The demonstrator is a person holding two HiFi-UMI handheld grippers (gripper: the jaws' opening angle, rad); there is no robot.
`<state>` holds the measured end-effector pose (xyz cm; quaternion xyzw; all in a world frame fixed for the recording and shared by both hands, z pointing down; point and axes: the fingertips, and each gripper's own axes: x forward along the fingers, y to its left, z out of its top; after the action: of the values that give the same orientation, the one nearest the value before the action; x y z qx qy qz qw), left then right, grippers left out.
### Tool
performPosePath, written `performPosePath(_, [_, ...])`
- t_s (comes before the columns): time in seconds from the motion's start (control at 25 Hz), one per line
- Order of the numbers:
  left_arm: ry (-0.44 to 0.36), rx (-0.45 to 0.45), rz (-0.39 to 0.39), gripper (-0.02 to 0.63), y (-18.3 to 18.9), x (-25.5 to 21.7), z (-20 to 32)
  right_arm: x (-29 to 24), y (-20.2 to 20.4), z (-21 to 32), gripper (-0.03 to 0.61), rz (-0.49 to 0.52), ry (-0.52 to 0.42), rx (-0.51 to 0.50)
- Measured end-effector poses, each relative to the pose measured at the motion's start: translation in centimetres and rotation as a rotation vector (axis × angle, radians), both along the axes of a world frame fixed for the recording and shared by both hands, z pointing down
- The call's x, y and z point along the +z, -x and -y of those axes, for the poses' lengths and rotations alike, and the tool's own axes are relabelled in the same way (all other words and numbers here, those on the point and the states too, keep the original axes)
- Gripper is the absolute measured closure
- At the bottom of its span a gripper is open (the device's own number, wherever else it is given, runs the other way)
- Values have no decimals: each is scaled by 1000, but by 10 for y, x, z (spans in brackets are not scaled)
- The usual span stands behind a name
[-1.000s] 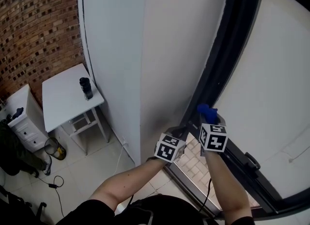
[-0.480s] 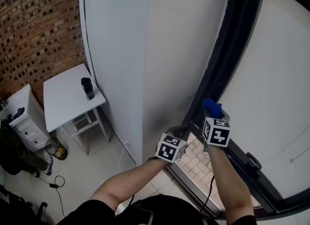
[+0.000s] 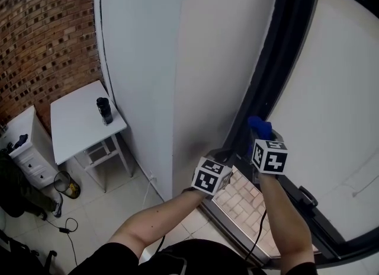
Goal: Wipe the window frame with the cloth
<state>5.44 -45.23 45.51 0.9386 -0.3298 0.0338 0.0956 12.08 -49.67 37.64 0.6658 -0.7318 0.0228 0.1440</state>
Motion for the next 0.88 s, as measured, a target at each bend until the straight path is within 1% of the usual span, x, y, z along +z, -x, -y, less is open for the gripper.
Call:
performPosePath(0.36, [-33,4,-2,624,-7,-22,0,-30,0,-2,426,3,-29,-25])
performPosePath(0.64, [-58,14,-25,624,-16,-48,2,-52,1,0,425,8,-25,-44])
performPosePath(0.88, [-75,36,-16,624,-27,-61,-1,-73,2,-1,425,-8,-55,-63])
